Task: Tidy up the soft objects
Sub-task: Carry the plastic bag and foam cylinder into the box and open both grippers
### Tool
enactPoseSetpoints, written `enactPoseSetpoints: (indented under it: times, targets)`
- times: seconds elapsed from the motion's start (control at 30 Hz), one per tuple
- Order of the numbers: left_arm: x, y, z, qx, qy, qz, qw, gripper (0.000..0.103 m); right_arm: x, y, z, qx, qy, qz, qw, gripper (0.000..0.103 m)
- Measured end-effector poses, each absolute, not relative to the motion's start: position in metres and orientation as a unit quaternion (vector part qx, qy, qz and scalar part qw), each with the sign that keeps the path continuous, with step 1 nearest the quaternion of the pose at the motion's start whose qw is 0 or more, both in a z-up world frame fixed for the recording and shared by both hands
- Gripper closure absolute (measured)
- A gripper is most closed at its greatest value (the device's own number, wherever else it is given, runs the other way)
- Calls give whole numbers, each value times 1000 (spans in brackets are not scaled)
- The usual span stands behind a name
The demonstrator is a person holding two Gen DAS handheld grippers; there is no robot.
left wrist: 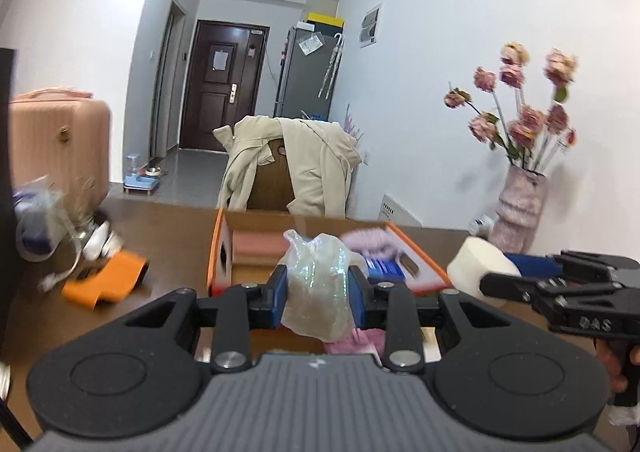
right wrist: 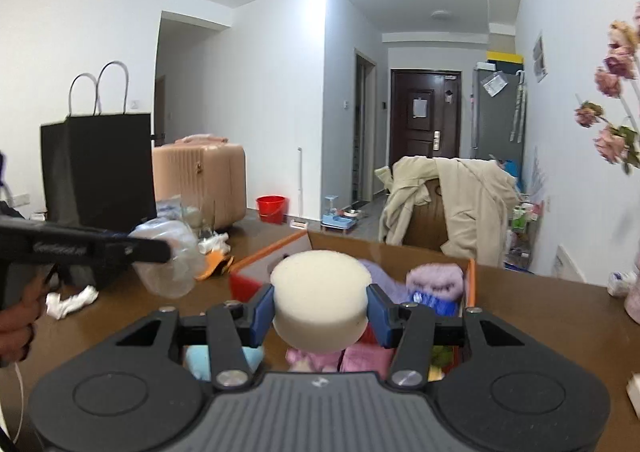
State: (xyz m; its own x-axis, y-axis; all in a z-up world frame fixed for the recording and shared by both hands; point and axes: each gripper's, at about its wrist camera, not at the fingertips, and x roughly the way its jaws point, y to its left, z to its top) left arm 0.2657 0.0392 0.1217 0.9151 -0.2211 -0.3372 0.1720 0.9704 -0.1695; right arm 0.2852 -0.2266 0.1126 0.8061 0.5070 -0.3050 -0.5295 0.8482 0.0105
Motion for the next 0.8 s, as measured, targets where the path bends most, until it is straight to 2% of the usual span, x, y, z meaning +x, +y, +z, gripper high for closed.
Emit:
enactPoseSetpoints:
  times: [0.1, 0.27, 0.43, 0.53, 0.63, 0.7, 0.77, 0.8]
  targets:
    - [338, 45, 123, -65, 216, -101, 969, 71, 342, -218, 120, -39, 173, 279, 944, 54]
    - [444, 49, 90, -40, 289, -78, 953, 70, 436, -208, 101, -73, 248, 229, 938, 54]
    - [501, 53, 59, -22, 319, -60, 945, 69, 495, -208, 67, -72, 311, 184, 930, 54]
    - [511, 58, 50, -14, 321, -54, 945, 65, 508, -200, 61, -40, 316, 239, 917, 53]
    - [519, 61, 47, -8, 324, -56, 944, 58, 527, -167, 57, -52, 323, 272, 905, 51]
    - [521, 61, 47, -13, 327, -59, 943, 40, 540, -139, 53, -75, 331, 286, 896, 50]
    - [520, 63, 48, -15, 324, -68, 943, 39, 552, -110, 44, -83, 344, 297, 887, 48]
    - [518, 64, 50, -14, 320, -71, 945, 37, 554, -98, 41, -88, 348, 303, 883, 43]
